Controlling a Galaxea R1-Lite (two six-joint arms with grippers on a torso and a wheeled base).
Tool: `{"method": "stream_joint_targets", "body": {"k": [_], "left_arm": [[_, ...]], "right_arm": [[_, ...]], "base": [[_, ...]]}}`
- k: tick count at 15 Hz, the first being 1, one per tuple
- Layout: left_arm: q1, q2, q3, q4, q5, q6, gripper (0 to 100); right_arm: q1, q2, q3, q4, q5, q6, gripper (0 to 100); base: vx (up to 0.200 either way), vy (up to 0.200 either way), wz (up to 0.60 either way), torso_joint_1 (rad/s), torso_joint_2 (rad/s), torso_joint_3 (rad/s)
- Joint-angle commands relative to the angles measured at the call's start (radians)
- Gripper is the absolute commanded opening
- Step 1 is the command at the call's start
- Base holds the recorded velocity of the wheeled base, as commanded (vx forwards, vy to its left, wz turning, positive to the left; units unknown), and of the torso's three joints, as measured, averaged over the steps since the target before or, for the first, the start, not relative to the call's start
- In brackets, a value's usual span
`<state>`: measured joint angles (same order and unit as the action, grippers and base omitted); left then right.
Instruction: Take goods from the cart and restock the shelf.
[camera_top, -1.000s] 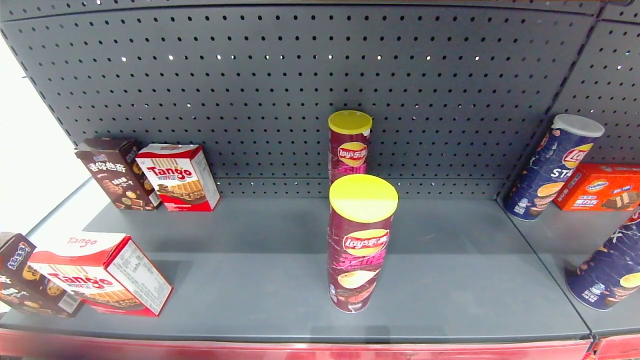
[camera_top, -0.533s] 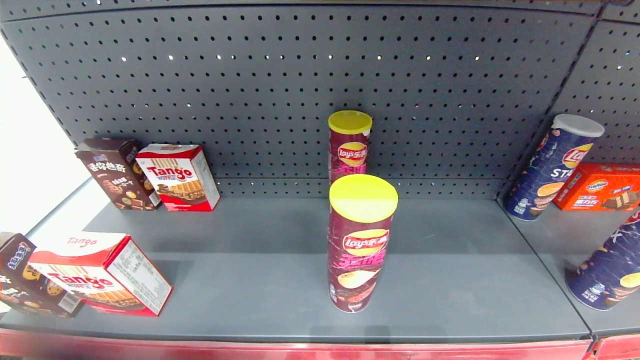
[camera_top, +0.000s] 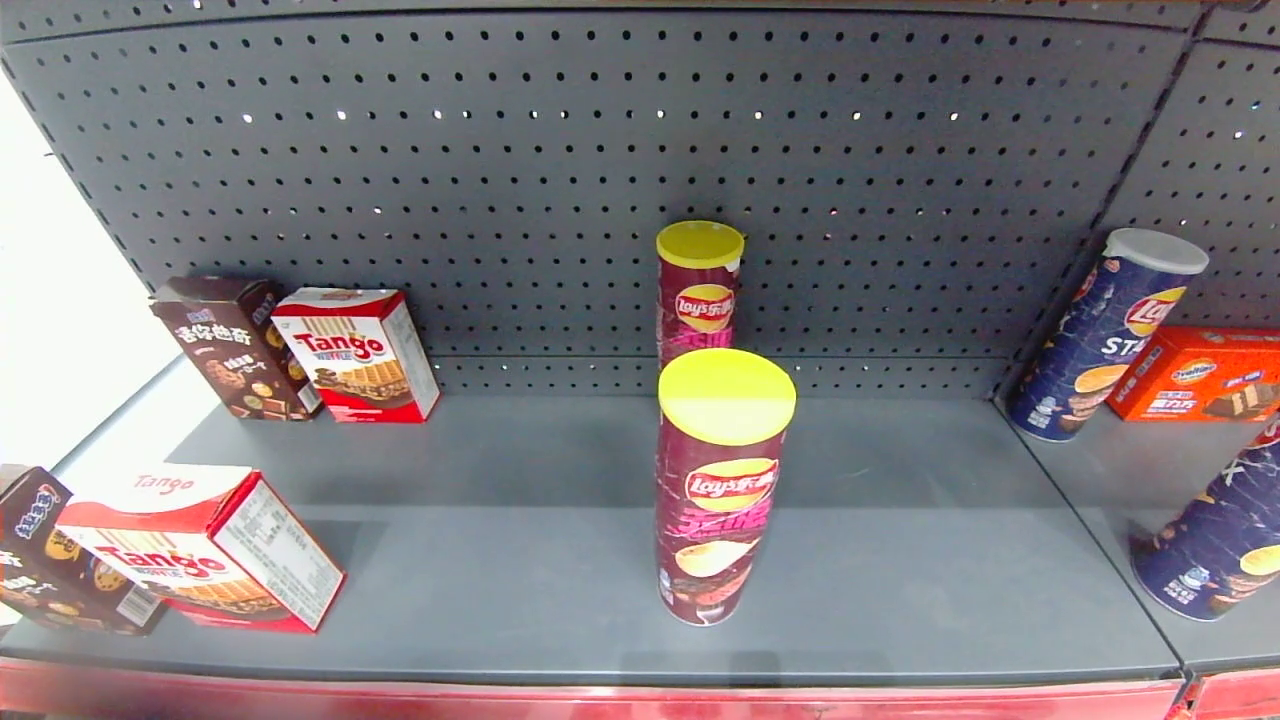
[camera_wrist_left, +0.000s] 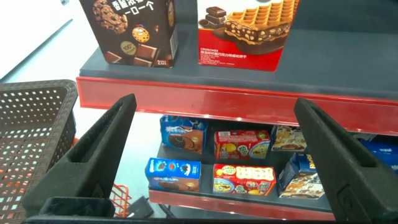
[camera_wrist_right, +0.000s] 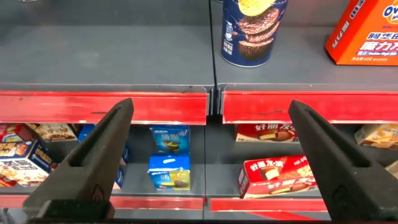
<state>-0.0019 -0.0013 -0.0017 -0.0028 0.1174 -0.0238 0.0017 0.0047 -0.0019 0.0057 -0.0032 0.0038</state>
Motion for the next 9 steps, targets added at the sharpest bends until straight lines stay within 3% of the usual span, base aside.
{"method": "stream_joint_targets", "body": {"k": [1,9], "left_arm": [[0.0,0.001,0.0,0.0,0.001,-0.001,100],[0.0,0.001,0.0,0.0,-0.001,-0.002,100]], "right_arm": [[0.0,0.001,-0.001,0.0,0.0,0.001,100],[0.0,0.001,0.0,0.0,0.0,0.001,100]], "base": [[0.0,0.0,0.0,0.0,0.0,0.0],[0.0,-0.025,0.0,-0.001,0.0,0.001]]}}
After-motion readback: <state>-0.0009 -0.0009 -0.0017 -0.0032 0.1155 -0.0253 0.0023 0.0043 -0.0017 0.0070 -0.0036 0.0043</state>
